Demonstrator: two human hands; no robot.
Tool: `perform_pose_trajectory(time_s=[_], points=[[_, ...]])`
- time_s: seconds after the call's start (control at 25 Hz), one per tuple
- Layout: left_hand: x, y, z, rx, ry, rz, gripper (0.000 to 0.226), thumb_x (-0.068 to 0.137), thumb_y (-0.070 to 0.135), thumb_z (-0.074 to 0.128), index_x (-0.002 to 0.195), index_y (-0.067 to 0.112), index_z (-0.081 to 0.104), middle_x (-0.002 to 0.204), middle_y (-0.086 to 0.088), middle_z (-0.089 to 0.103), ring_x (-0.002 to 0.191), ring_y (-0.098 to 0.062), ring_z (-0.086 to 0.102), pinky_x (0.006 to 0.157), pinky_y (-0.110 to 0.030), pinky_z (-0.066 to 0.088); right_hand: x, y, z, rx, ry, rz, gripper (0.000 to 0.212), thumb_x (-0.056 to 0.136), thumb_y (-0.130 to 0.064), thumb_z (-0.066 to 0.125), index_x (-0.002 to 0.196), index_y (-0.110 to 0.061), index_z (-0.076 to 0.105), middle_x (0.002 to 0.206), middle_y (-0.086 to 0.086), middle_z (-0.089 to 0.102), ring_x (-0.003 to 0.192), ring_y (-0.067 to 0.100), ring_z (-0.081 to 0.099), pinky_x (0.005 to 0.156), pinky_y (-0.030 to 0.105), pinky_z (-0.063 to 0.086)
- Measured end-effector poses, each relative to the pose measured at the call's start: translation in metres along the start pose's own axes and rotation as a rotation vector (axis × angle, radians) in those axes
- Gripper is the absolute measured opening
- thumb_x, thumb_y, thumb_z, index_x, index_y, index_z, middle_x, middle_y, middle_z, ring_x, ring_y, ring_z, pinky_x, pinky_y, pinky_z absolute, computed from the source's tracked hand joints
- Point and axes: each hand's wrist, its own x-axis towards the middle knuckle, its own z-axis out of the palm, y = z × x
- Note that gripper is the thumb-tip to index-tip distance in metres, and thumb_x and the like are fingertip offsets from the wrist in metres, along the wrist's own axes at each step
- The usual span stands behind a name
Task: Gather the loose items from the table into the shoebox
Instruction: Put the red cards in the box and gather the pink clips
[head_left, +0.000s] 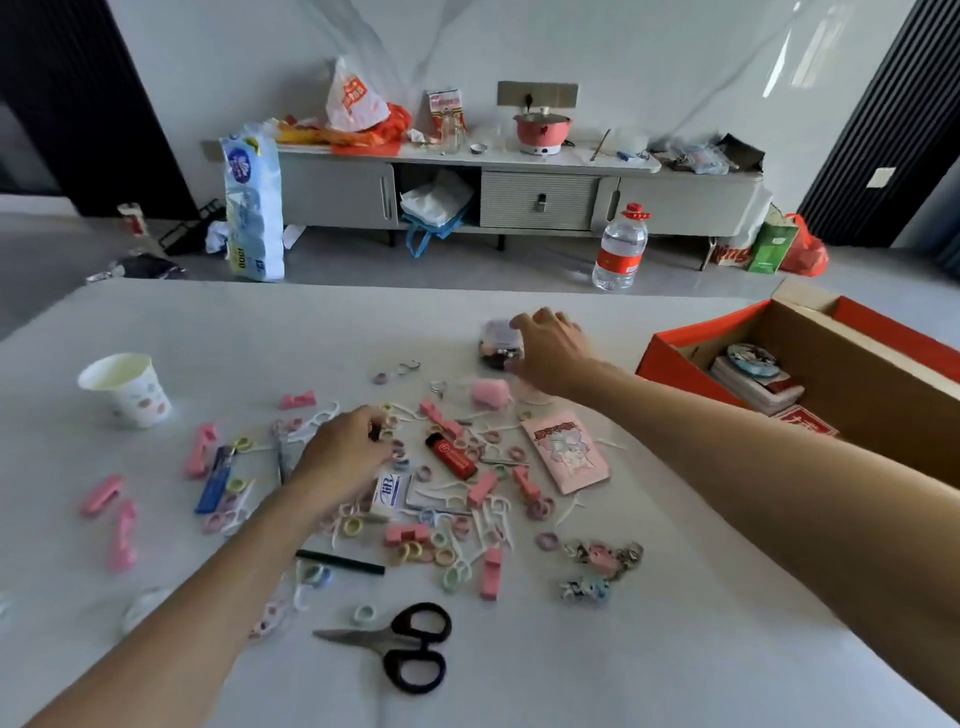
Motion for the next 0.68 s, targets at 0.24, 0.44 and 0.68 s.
perform_pose_trajectory(time_s=[0.24,0.44,0.68], points=[[0.076,-0.015,0.019,0.134,-0.066,0.099,0.055,0.093,0.028,0.063,0.142,0.012,0.045,0.126,-0.012,0.061,0.096,-0.026,0.066,0.078,-0.026,0.050,0.136,0.000,0.044,-0.193,-0.236,0.058,0.077,0.079,-0.054,0.066,0.144,-0.024,0.036,0.139,0.013,0.048,0.122,0.034,0.050,0.091,0.041,0.044],[0.086,-0.042,0.036,0.326,-0.130,0.139,0.054,0.092,0.037,0.062,0.138,0.014,0.048,0.133,-0.003,0.053,0.118,-0.020,0.053,0.100,-0.038,0.046,0.150,-0.006,0.060,-0.163,-0.162,0.055,0.074,0.076,-0.051,0.067,0.137,-0.022,0.039,0.126,0.012,0.053,0.102,0.032,0.057,0.074,0.038,0.048],[0.057,-0.019,0.020,-0.257,-0.005,0.216,0.083,0.080,0.048,0.075,0.148,0.025,0.033,0.148,0.002,0.043,0.126,-0.011,0.048,0.094,-0.023,0.045,0.045,-0.058,0.011,0.905,-0.060,-0.010,0.069,0.078,-0.054,0.067,0.134,-0.020,0.045,0.116,0.007,0.061,0.092,0.023,0.064,0.076,0.036,0.055]])
